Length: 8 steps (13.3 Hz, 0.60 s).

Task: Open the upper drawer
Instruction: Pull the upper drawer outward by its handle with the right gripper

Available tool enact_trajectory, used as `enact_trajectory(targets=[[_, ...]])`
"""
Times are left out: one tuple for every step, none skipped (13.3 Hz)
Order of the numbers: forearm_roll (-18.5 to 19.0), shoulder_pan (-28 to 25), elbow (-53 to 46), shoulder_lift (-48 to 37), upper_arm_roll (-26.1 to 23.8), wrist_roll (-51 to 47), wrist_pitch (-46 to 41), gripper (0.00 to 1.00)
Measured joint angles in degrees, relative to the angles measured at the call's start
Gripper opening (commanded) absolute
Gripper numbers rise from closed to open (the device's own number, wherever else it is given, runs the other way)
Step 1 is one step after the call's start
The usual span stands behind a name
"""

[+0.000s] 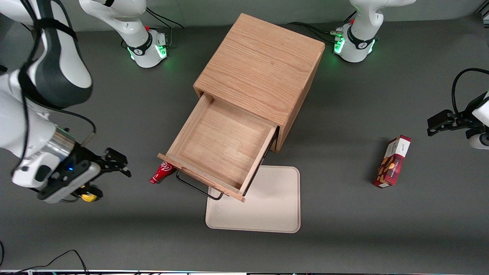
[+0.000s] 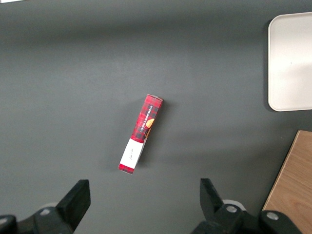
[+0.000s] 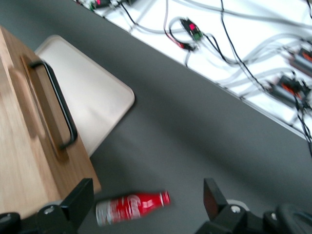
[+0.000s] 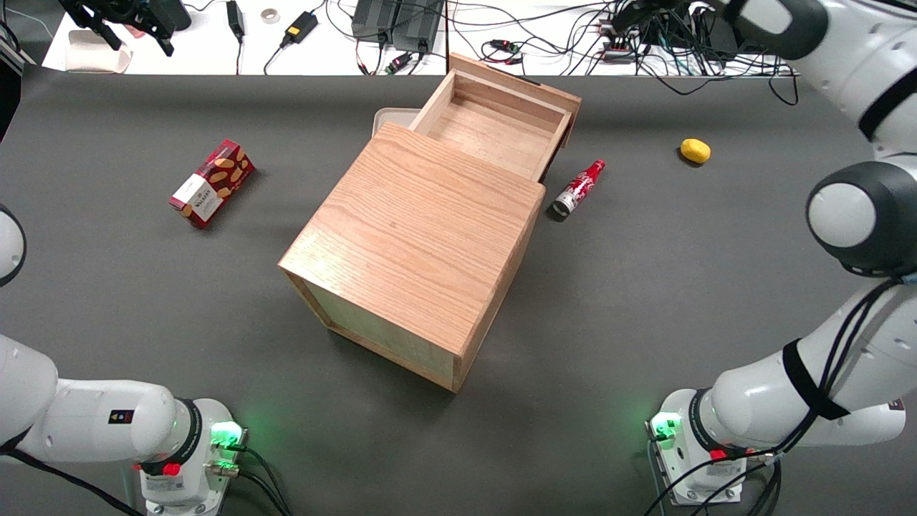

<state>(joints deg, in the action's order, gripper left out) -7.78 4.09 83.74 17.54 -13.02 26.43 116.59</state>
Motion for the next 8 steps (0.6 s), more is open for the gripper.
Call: enact_trajectory(targets=[[0.0,0.2,2.4,-2.8,1.3,-2.5,-2.2,1.00],[0.0,0.5,5.1,-5.9,2.4,-7.6,-4.7,1.00],[0.8,1.0,7.8,-9.2,3.2,-12.5,-7.4,1.00],[3.6,1.5,10.2,-12.2,3.5,-15.6,-9.9,1.00],[7.3,1.7,12.4,-14.9,3.7,-17.7,-11.5,1.00],[9.7,1.8,14.4,-17.2,3.8,-19.4,-12.3,1.00],[10.9,1.8,16.0,-19.0,3.8,-20.8,-12.9,1.00],[11.4,1.9,17.1,-20.2,3.8,-21.6,-13.6,1.00]])
